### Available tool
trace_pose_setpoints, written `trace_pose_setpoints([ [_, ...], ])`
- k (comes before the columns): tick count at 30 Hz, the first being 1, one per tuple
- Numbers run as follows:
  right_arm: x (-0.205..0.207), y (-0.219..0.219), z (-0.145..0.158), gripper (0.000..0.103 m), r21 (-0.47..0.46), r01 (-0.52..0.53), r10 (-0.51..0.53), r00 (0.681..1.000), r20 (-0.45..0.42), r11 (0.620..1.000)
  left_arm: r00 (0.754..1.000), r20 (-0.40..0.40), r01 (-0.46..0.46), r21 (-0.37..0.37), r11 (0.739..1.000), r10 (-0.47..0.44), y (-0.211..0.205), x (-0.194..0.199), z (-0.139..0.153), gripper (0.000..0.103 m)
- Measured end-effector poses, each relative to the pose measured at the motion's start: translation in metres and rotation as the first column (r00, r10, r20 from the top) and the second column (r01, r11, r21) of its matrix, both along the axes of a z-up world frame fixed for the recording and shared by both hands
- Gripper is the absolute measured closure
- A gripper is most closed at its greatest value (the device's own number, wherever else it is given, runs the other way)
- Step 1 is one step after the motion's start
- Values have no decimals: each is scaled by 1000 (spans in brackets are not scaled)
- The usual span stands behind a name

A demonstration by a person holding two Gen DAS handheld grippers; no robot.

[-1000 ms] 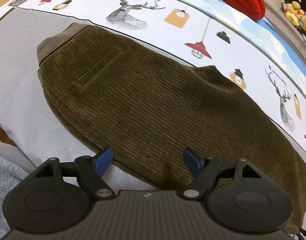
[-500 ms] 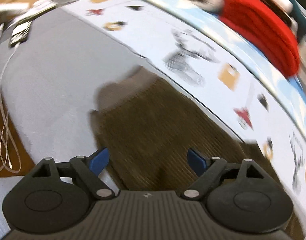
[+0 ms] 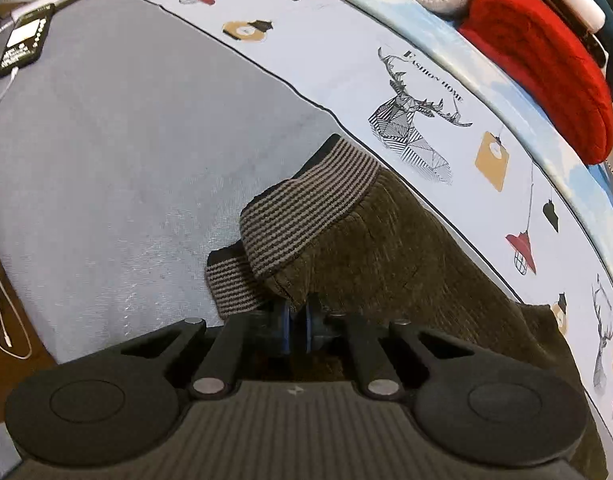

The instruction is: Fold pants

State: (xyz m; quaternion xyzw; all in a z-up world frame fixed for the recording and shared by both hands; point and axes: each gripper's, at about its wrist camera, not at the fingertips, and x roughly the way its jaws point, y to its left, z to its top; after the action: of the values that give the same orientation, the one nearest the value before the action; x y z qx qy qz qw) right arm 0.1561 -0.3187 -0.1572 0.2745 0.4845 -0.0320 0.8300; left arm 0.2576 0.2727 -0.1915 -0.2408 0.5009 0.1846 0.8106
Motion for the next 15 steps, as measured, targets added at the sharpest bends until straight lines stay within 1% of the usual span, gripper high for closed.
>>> trace_pose_setpoints([
  [2,6,13,4,56,-5,-45,45,999,9,999,999,33,4,-7,1000,-4,1,-13,8,96],
  [3,9,22,5,56,-9,-71,71,997,18,997,1000,28,-1,-13,1000,1,3,-17,6,96],
  [5,25,38,-1,56,-22,-116,116,993,8,993,999,-32,-1,-13,1000,1,10,-16,-10,96],
  [7,47,54,-11,56,-27,-157,157,987,-26,987,998,-66,-3,-27,1000,2,14,-13,-23,93],
  [9,68,65,-14,56,-6,-198,198,979,-43,980,997,-67,-36,-44,998,33,19,-13,-22,76],
  [10,81,69,-12,56,17,-216,216,976,-35,976,997,-56,-50,-43,998,48,20,-15,-18,69],
  [11,96,74,-9,56,41,-232,233,972,-21,972,997,-42,-70,-26,997,69,21,-18,-11,57],
  [12,113,80,-5,56,62,-254,255,967,-4,965,996,-12,-88,-3,996,88,22,-21,-3,48],
  [14,148,93,-1,56,93,-304,302,953,31,948,990,87,-112,15,994,111,21,-25,12,45],
  [15,167,101,0,56,105,-332,328,943,47,938,988,116,-101,10,995,99,19,-22,15,46],
])
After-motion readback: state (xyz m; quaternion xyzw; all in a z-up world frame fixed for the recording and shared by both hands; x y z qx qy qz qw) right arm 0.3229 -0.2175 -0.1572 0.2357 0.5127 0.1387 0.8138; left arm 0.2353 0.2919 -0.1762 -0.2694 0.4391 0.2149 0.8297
